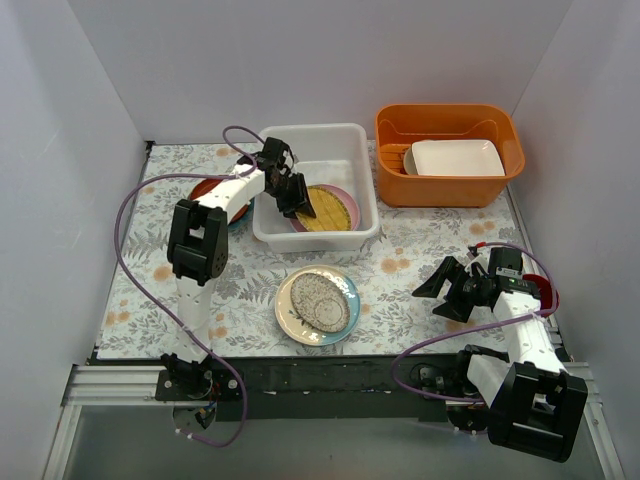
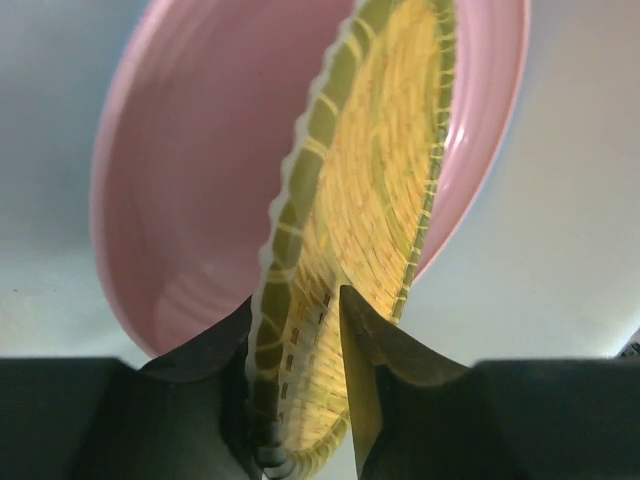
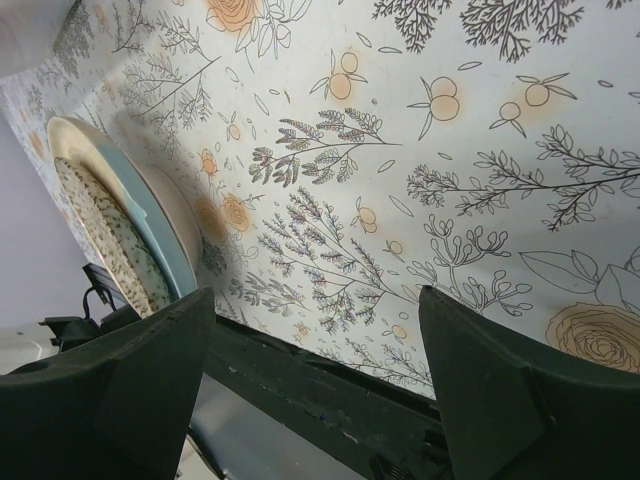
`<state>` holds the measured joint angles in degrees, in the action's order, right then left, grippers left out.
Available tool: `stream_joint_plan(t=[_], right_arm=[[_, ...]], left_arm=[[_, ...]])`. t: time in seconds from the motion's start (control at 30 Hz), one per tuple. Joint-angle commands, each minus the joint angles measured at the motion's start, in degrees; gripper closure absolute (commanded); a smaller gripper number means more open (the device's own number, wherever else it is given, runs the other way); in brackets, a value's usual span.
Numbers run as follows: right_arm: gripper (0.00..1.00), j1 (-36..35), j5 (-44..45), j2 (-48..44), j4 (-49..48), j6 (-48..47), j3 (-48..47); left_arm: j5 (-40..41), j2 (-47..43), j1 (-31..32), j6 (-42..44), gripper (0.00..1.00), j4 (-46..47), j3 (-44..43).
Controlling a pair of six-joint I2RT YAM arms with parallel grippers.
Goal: Place the plates into the plastic bin on the countertop
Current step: Place the plate in the plastic bin.
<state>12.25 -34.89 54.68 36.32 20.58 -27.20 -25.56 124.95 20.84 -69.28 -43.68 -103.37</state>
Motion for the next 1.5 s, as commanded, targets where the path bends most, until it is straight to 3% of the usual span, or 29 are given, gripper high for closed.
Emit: stream_joint_plan(t=[0.0, 0.1, 0.37, 0.57, 0.93, 1.13, 1.47], right_arm=[[0.11, -0.1, -0.7, -0.6, 0.9, -0.6, -0.8], [0.11, 0.0, -0.9, -0.4, 0.8, -0.8, -0.7], [0.11, 0.0, -1.1, -0.4, 0.6, -0.9, -0.7], [0.11, 0.0, -1.5, -0.3, 0.8, -1.1, -1.2], [0.11, -0.1, -1.6, -0.2, 1.1, -1.3, -1.8], [0.11, 0.0, -1.7, -0.4, 1.2, -1.3, -1.9], [0.11, -0.1, -1.6, -0.4, 1.3, -1.5, -1.9]], left_arm=[[3.0, 0.8, 0.1, 2.8, 0.68, -4.6, -4.5], [3.0, 0.8, 0.1, 4.0, 0.63, -5.4, -5.5], [4.7, 0.2, 0.1, 4.9, 0.36, -7.3, -7.7], [6.9, -0.2, 0.1, 5.0, 0.3, -9.5, -11.0], [8.9, -2.5, 0.1, 3.7, 0.08, -11.1, -17.7], [8.9, -5.0, 0.0, 2.6, 0.02, -10.4, -18.2], [8.7, -6.7, -0.6, 1.7, 0.02, -9.8, -18.4]])
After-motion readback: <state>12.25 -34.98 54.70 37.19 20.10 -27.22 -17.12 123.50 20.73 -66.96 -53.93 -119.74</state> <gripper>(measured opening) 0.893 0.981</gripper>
